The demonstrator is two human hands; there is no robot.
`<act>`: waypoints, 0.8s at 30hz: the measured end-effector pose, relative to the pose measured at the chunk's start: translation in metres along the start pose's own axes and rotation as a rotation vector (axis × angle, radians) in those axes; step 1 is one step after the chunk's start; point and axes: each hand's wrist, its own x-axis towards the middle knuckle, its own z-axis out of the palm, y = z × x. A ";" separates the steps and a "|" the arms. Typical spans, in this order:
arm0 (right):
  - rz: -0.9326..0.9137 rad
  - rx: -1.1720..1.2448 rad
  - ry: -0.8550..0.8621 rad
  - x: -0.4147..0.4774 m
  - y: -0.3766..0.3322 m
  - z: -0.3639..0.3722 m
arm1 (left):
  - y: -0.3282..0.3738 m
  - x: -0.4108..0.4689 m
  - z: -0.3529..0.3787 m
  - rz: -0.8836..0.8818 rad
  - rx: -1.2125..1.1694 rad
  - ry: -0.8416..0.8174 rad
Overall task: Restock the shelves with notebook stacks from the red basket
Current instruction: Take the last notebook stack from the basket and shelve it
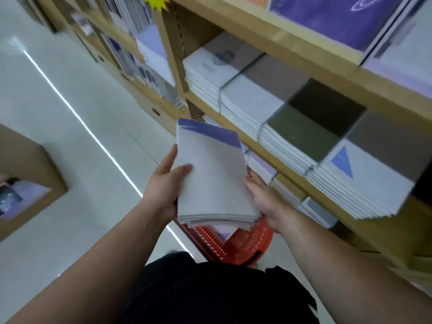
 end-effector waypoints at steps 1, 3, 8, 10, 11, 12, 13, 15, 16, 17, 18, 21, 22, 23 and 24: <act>0.018 0.059 -0.016 -0.002 -0.006 0.001 | 0.007 0.003 -0.001 -0.014 -0.012 -0.034; 0.050 0.169 -0.056 -0.006 -0.014 0.007 | 0.023 0.012 -0.006 -0.046 -0.017 -0.115; 0.004 0.316 0.136 0.004 -0.021 0.052 | 0.064 0.052 -0.031 -0.083 0.036 -0.261; -0.073 0.324 0.283 0.011 -0.030 0.077 | 0.080 0.072 -0.048 -0.092 0.097 -0.315; -0.095 0.321 0.334 0.015 -0.035 0.092 | 0.088 0.082 -0.057 -0.102 0.130 -0.337; -0.116 0.326 0.371 0.016 -0.041 0.108 | 0.098 0.091 -0.067 -0.108 0.160 -0.358; -0.137 0.337 0.399 0.018 -0.045 0.123 | 0.107 0.099 -0.076 -0.109 0.187 -0.374; -0.181 0.379 0.442 0.017 -0.052 0.148 | 0.126 0.110 -0.089 -0.106 0.212 -0.443; -0.200 0.396 0.466 0.014 -0.056 0.159 | 0.135 0.114 -0.092 -0.107 0.224 -0.490; -0.228 0.409 0.494 0.011 -0.059 0.167 | 0.145 0.116 -0.091 -0.109 0.248 -0.537; -0.242 0.404 0.503 0.010 -0.062 0.172 | 0.150 0.118 -0.090 -0.109 0.271 -0.555; -0.273 0.389 0.537 0.002 -0.067 0.176 | 0.160 0.120 -0.080 -0.109 0.338 -0.600; -0.282 0.397 0.550 -0.001 -0.069 0.175 | 0.163 0.121 -0.075 -0.104 0.359 -0.620; -0.289 0.409 0.559 -0.004 -0.070 0.173 | 0.165 0.120 -0.069 -0.094 0.377 -0.635; -0.294 0.416 0.568 -0.008 -0.074 0.171 | 0.165 0.119 -0.064 -0.079 0.393 -0.639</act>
